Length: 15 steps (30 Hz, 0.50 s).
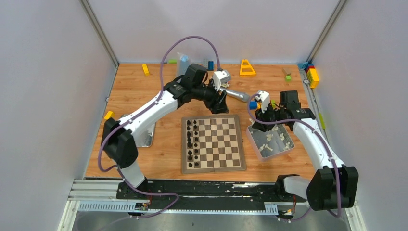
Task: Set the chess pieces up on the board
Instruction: Pick up the chess piece from the storage box.
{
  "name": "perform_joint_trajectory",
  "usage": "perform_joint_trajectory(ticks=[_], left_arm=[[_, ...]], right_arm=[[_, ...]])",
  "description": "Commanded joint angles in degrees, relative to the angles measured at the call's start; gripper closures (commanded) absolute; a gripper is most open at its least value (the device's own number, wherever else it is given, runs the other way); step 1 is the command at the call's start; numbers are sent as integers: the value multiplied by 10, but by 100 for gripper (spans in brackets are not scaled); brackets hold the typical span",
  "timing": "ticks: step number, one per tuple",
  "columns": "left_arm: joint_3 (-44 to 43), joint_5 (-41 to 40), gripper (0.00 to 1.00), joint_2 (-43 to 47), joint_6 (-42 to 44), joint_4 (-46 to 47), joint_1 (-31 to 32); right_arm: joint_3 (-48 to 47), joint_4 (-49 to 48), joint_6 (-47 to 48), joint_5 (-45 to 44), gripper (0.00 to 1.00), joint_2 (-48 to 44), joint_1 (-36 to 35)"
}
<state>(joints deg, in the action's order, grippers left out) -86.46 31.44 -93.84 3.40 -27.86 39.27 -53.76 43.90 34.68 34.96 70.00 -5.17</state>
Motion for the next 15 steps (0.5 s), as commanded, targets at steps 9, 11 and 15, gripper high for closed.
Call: perform_joint_trajectory(ticks=[9,11,15], left_arm=[[-139,175,28,-176,-165,84,49],[-145,170,29,-188,-171,84,54],[-150,162,34,-200,-174,85,60]], right_arm=[[-7,-5,-42,127,91,-35,2],[-6,-5,-45,127,91,-37,2],[-5,-5,-50,122,91,-37,2]])
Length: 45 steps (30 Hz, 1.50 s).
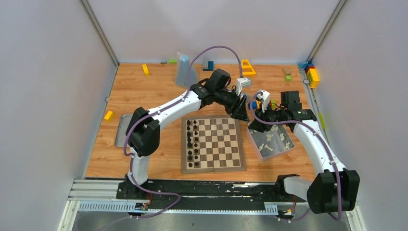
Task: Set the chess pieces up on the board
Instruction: Pick up the chess piece from the storage box.
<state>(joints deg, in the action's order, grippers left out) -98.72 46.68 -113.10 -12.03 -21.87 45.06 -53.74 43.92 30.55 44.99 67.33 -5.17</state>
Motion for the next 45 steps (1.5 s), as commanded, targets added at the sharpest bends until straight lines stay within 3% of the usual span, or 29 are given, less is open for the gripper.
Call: perform_joint_trajectory(ticks=[1,21,29,35,42,45], left_arm=[[-28,6,35,-8,-19,25,4],[-65,-13,55,-47,-3,-17,18],[-78,10,76,-62,-12,-21,22],[-80,4,100,-57,-5,-27,21],[-60,-23,100,-24,22,-38,9],[-57,-72,100,-9,60,-62,9]], right_arm=[[-4,-5,-8,19,91,-10,2],[-2,-5,-12,5,91,-5,1],[-1,-7,-14,-7,91,-4,1],[14,-12,-8,-30,91,-6,2],[24,-16,-5,-51,91,-11,15],[26,-16,-6,-52,91,-14,30]])
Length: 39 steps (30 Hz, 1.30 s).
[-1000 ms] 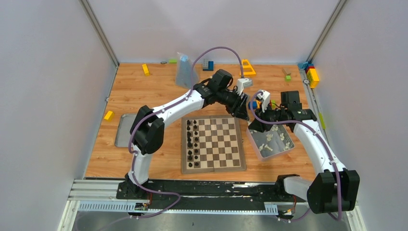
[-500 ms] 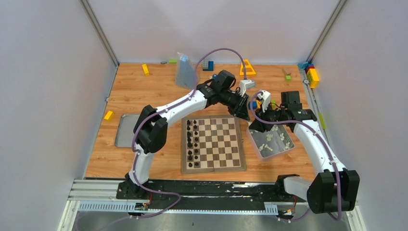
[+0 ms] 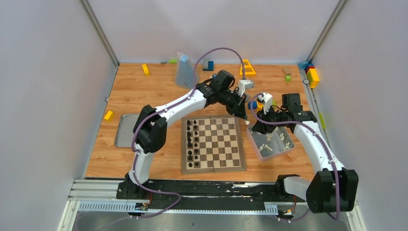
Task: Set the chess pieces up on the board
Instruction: Pick up the chess piece from the storage box, then place the chess piece on the chessboard.
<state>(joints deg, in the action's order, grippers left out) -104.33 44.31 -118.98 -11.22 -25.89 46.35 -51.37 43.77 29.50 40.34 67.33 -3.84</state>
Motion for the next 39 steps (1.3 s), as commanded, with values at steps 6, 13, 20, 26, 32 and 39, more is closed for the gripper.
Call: perform_joint_trajectory(ticks=[6,13,20,26,32,39], left_arm=[[35,-197,100,74,175,-66,17],[75,-352,100,75,257,-91,72],[37,-419,100,43,282,-135,114],[-12,-435,100,0,296,-158,118],[-62,-429,100,-48,304,-186,118],[-98,-410,100,-84,302,-210,118]], right_arm=[[1,-24,-24,4,91,-22,77],[-10,-43,-78,-40,91,-4,107],[-10,-55,-109,-64,91,5,110],[-3,-61,-108,-73,91,1,111],[1,-62,-104,-76,91,-2,115],[6,-62,-102,-75,91,-6,121]])
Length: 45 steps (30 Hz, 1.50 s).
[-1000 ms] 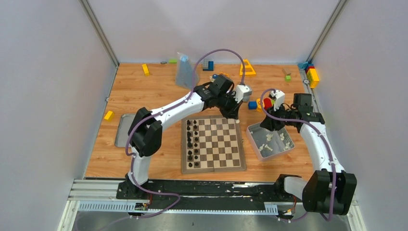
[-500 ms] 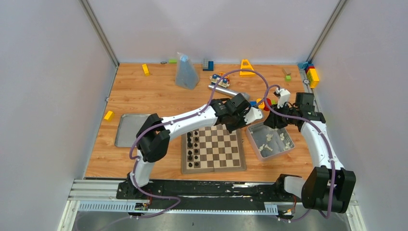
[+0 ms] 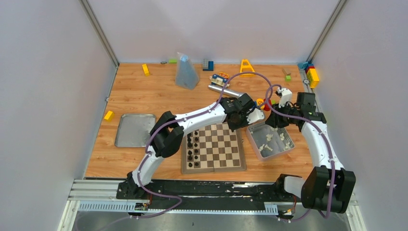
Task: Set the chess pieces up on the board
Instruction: Place the chess piece on the chessboard.
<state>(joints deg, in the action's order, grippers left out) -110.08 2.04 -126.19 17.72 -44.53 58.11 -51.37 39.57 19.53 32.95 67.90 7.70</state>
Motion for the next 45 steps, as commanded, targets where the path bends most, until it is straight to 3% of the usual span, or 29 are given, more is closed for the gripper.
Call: perform_joint_trajectory(ticks=[1,17,21,37,41,45], left_arm=[[-42,18,100,-13,12,-26,1],[-29,25,99,-13,3,-34,2],[-29,19,89,-14,1,-34,2],[-13,19,30,54,-10,3,2],[30,29,21,104,-4,45,1],[81,30,20,158,7,86,-1]], right_arm=[[6,-20,-2,-1,91,-12,5],[7,-19,-1,4,91,-8,8],[8,-20,-2,2,91,-5,8],[3,-12,18,-3,91,50,7],[-10,5,18,26,90,63,5],[-19,9,19,27,90,76,-2]])
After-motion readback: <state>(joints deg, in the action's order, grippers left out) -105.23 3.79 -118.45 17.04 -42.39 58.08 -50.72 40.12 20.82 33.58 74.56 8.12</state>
